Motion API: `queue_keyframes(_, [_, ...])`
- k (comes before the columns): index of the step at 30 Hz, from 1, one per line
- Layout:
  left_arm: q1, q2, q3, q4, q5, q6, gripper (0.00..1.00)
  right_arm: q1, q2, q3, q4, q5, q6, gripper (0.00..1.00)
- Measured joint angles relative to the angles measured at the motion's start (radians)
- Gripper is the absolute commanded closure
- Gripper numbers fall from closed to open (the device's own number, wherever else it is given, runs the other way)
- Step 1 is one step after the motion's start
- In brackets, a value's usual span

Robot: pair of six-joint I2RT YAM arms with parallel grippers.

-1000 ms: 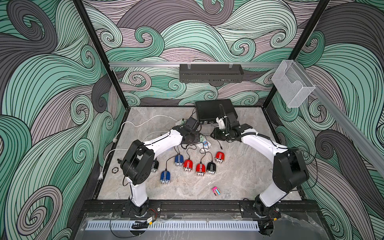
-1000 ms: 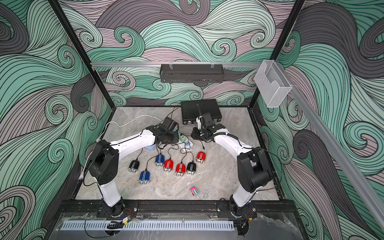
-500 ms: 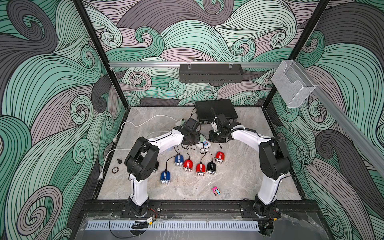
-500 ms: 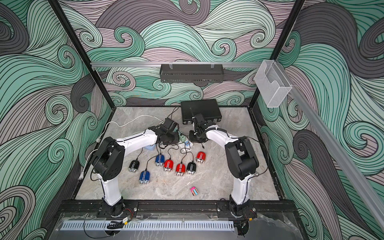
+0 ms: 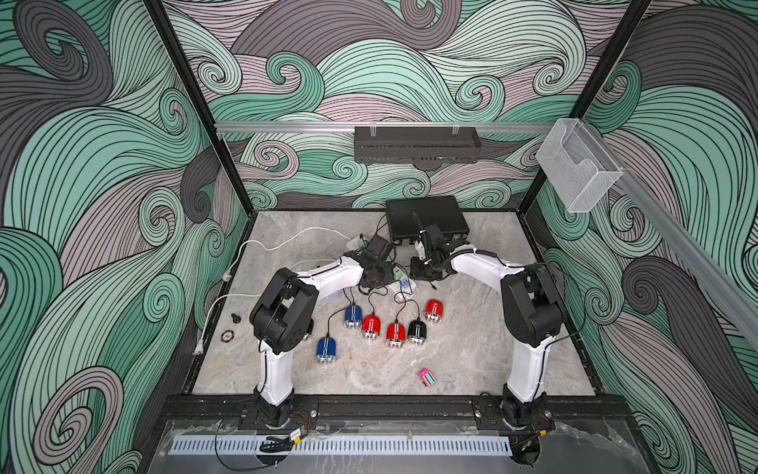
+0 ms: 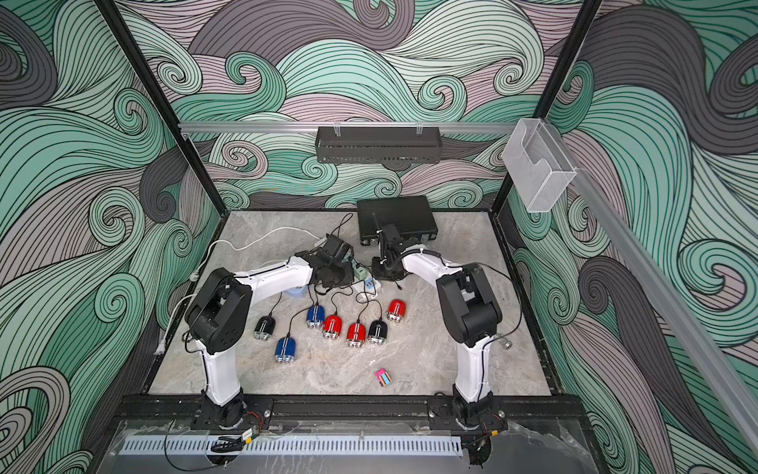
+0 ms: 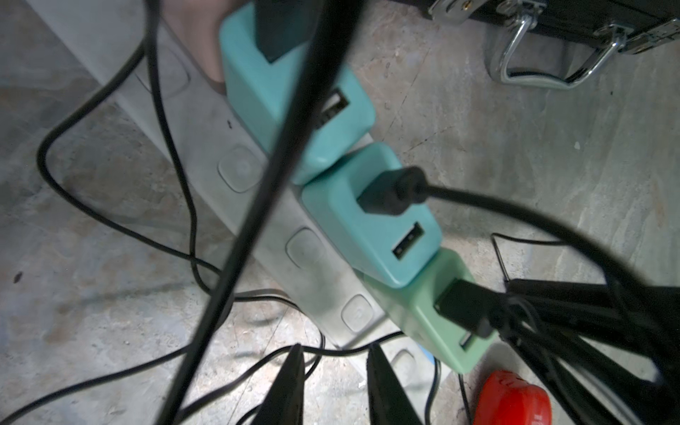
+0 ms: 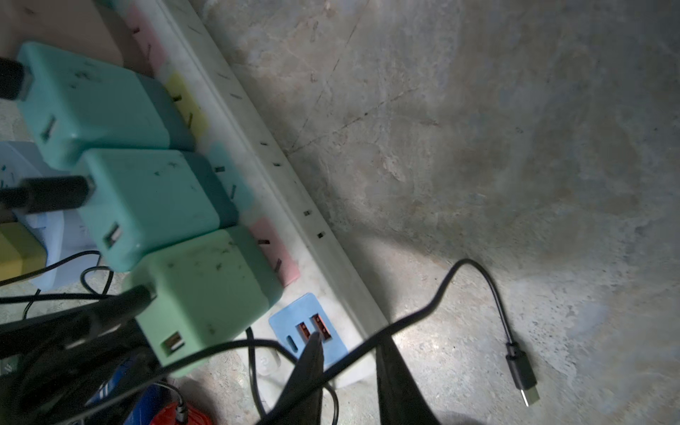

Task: Unplug the electric shaver
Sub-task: Remove the plug from the socket.

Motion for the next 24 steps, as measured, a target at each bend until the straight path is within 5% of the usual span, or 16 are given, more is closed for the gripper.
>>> queue_keyframes(12, [0.003, 0.017, 0.000, 0.002, 0.000, -0.005, 0.70, -0.040, 0.078, 0.064, 0.037, -0.111, 0.008, 0.73])
queue_keyframes(24, [0.028, 0.023, 0.001, 0.001, -0.015, -0.008, 0.69, -0.013, 0.021, -0.047, 0.102, -0.208, 0.006, 0.71])
